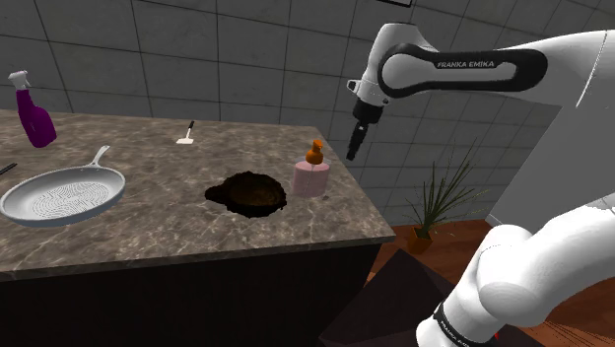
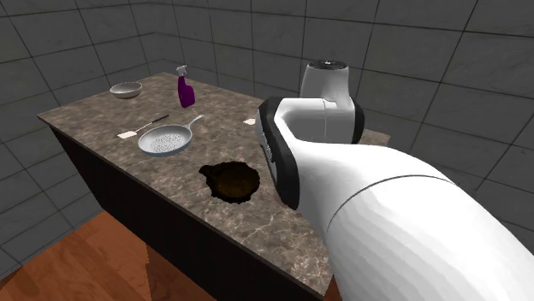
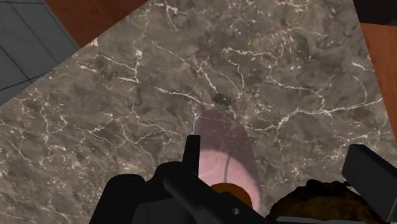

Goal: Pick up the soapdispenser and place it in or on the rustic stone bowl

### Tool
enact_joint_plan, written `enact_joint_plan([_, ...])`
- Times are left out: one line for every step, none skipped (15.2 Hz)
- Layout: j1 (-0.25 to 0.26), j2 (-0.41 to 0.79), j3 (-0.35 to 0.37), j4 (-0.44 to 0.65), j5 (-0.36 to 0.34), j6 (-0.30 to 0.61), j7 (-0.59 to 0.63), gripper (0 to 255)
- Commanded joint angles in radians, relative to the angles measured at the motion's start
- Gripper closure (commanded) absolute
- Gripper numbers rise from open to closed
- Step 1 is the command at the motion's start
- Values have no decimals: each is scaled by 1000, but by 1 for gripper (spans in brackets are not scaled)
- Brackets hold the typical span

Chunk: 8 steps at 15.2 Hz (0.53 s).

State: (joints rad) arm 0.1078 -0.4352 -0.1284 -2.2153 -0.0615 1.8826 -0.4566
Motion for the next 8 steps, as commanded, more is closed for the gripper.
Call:
enact_joint_plan([14, 87, -19, 40, -1, 28, -77, 0])
enact_joint_plan([21, 129, -25, 63, 0, 38, -110, 0])
enact_joint_plan([27, 171, -30, 86, 2, 46, -144, 0])
enact_joint_plan([33, 213, -34, 110, 4, 54, -177, 0])
enact_joint_plan([38, 255, -37, 135, 7, 61, -209, 0])
enact_joint_plan([43, 297, -39, 161, 9, 68, -241, 0])
enact_joint_plan([46, 322, -39, 178, 11, 71, -261, 0])
enact_joint_plan([45, 325, -39, 167, 11, 84, -261, 0])
